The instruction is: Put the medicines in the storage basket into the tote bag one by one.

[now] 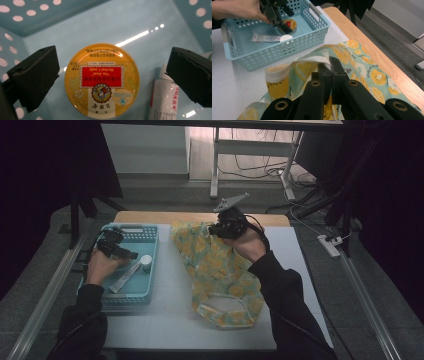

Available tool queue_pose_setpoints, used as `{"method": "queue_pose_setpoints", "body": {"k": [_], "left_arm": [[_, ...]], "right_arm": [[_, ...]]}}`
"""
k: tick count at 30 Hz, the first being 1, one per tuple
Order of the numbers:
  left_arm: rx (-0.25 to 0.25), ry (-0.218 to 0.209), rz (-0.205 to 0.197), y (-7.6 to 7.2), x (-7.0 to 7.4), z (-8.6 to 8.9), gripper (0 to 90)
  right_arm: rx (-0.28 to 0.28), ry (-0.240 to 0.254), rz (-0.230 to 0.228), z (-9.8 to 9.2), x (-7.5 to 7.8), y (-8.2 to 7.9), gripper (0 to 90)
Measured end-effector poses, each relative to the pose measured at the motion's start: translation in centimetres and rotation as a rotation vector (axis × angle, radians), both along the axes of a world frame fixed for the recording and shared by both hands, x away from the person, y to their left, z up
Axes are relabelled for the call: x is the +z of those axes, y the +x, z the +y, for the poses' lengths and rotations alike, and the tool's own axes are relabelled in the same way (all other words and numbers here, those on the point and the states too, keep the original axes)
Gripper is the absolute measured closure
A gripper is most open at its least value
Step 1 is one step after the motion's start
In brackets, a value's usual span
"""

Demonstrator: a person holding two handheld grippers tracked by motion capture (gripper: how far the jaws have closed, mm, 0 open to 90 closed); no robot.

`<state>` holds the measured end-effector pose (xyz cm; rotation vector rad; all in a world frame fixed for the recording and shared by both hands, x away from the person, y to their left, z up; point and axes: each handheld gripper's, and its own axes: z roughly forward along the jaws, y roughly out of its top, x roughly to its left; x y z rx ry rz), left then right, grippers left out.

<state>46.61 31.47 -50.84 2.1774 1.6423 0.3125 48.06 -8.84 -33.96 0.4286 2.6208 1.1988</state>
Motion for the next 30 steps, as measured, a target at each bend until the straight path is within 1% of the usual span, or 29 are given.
{"method": "queue_pose_setpoints", "body": {"k": [3, 5, 10, 13, 15, 19, 21, 23, 30], "left_arm": [[0.003, 0.011, 0.022, 0.12, -0.24, 0.14, 0.0], [0.002, 0.022, 0.028, 0.18, -0.27, 0.1, 0.0], [-0.004, 0.09, 0.068, 0.44, -0.67, -0.26, 2.9], [-0.003, 0.094, 0.077, 0.49, -0.76, -0.25, 5.1], [0.0, 0.094, 0.081, 0.48, -0.8, -0.23, 8.1], [0.003, 0.087, 0.106, 0.48, -0.94, -0.17, 14.7], [0.004, 0.097, 0.112, 0.47, -0.95, -0.14, 17.3], [0.013, 0.087, 0.113, 0.45, -0.91, -0.06, 20.0], [0.017, 0.094, 0.126, 0.46, -0.85, -0.02, 20.9]], "right_arm": [[-0.002, -0.001, -0.001, -0.08, 0.05, 0.01, 88.7], [-0.002, -0.001, -0.001, -0.08, 0.07, 0.01, 88.7], [0.0, -0.002, -0.001, 0.09, 0.03, -0.03, 88.7], [0.001, -0.002, 0.0, 0.15, -0.01, -0.04, 88.7], [0.0, -0.005, 0.0, 0.15, -0.02, -0.06, 88.7], [0.001, -0.003, 0.001, 0.13, -0.08, -0.05, 88.7], [0.001, -0.005, 0.0, 0.12, -0.11, -0.05, 88.7], [0.001, -0.005, 0.001, 0.13, -0.17, -0.05, 88.7], [0.001, -0.002, 0.004, 0.11, -0.34, -0.03, 88.7]]}}
